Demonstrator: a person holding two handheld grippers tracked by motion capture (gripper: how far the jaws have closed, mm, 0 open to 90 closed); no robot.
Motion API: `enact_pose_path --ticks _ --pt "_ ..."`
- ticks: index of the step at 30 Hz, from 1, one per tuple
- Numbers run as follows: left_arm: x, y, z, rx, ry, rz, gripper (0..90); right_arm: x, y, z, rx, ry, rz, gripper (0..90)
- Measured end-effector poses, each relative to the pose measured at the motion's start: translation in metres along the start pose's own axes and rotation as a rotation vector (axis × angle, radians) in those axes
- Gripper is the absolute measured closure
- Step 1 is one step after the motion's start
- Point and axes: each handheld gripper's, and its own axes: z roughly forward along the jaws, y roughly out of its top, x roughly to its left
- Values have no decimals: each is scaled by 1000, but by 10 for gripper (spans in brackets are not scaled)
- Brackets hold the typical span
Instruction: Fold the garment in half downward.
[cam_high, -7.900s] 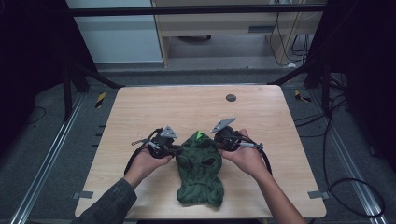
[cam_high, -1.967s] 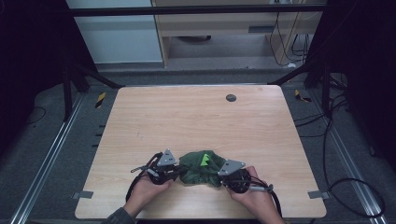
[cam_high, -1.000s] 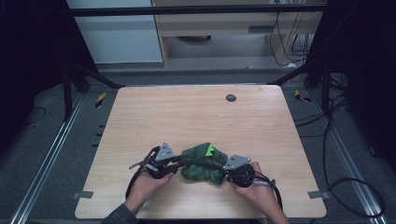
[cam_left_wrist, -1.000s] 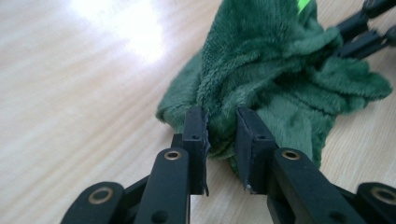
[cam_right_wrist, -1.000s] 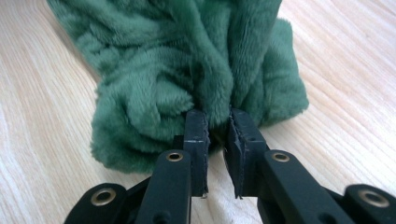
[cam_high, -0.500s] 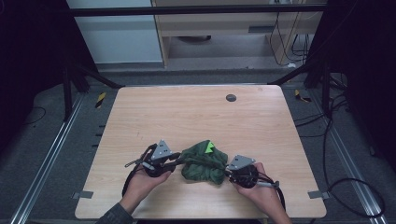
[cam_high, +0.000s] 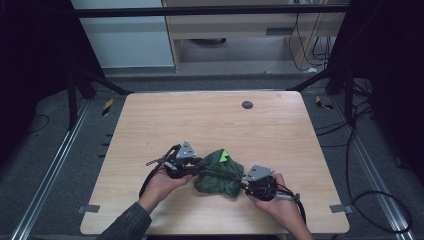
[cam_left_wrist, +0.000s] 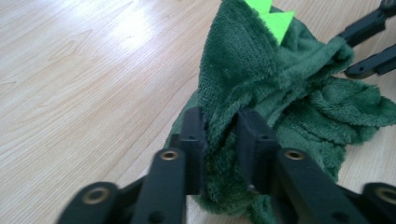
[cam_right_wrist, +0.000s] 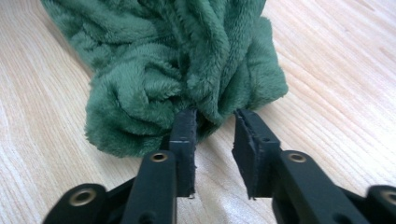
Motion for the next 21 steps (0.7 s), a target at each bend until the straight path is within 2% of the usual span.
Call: enact_pose_path --ticks 4,13,15,19,21 --pt "0 -1 -2 -6 -1 1 846 -2 7 -3 -21 -9 11 610" --pt "-4 0 -6 -21 -8 14 858 -1 31 0 -58 0 7 583" --pt "-6 0 -8 -22 -9 22 858 0 36 2 -58 2 -3 611" --pt "-13 -5 -12 -23 -6 45 857 4 41 5 -45 14 -29 803" --pt "-14 -7 -13 -21 -7 48 856 5 41 4 -44 17 -34 818"
